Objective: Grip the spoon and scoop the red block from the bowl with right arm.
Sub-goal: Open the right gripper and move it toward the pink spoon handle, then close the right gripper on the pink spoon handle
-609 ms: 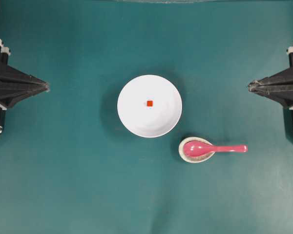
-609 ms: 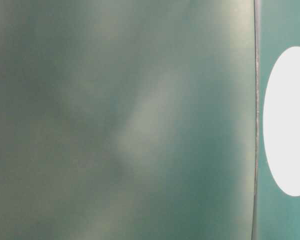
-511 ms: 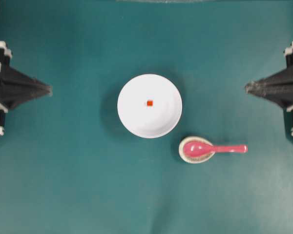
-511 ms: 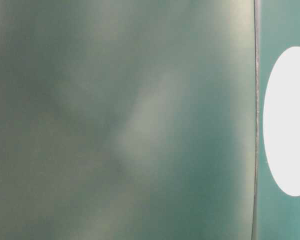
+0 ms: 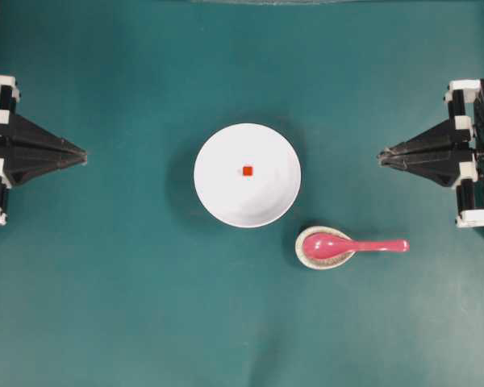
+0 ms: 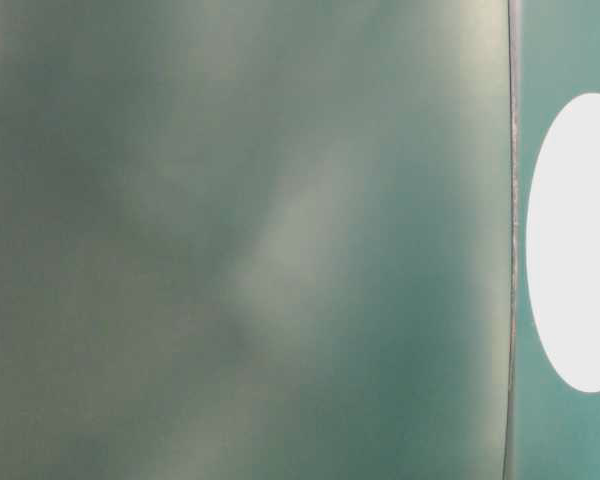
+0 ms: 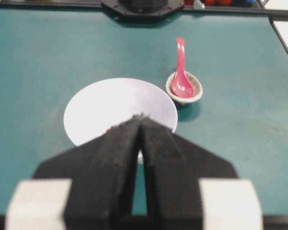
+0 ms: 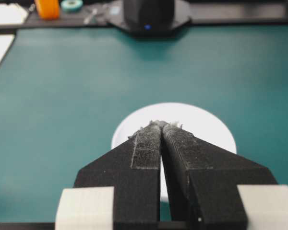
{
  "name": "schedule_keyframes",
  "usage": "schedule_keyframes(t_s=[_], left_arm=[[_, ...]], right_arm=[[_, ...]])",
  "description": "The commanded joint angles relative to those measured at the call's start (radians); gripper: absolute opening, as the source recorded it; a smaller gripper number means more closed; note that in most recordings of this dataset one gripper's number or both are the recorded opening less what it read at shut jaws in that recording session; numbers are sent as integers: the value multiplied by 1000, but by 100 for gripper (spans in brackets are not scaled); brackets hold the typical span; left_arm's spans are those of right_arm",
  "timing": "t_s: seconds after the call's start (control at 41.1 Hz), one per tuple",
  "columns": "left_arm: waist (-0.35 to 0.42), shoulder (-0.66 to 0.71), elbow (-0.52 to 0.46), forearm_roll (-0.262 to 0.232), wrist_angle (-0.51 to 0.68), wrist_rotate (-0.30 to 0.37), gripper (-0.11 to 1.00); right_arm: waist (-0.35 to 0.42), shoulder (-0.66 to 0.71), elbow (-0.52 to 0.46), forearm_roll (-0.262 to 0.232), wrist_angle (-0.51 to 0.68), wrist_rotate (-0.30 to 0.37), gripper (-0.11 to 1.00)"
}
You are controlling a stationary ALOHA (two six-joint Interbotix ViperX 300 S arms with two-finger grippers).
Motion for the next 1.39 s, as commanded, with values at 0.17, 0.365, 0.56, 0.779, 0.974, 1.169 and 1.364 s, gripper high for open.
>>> schedule_keyframes(t_s=[0.17, 0.365, 0.56, 0.779, 0.974, 1.169, 1.364], left_arm=[[-2, 12, -25, 2, 21, -2, 0], [-2, 14, -25, 2, 29, -2, 0], [-2, 12, -25, 2, 34, -2, 0], [-2, 14, -25, 3, 35, -2, 0], [-2, 14, -23, 2, 35, -2, 0], [-2, 14, -23, 2, 35, -2, 0], [-2, 14, -23, 2, 35, -2, 0]], right_arm=[[-2, 3, -46, 26, 0, 2, 0], [-2, -2, -55, 46, 6, 5, 0], [-2, -15, -57, 46, 48, 18, 0], [-2, -35, -60, 48, 92, 23, 0], [-2, -43, -61, 69, 127, 34, 8], [-2, -23, -57, 110, 143, 77, 33], [8, 34, -44, 115, 166, 126, 43]])
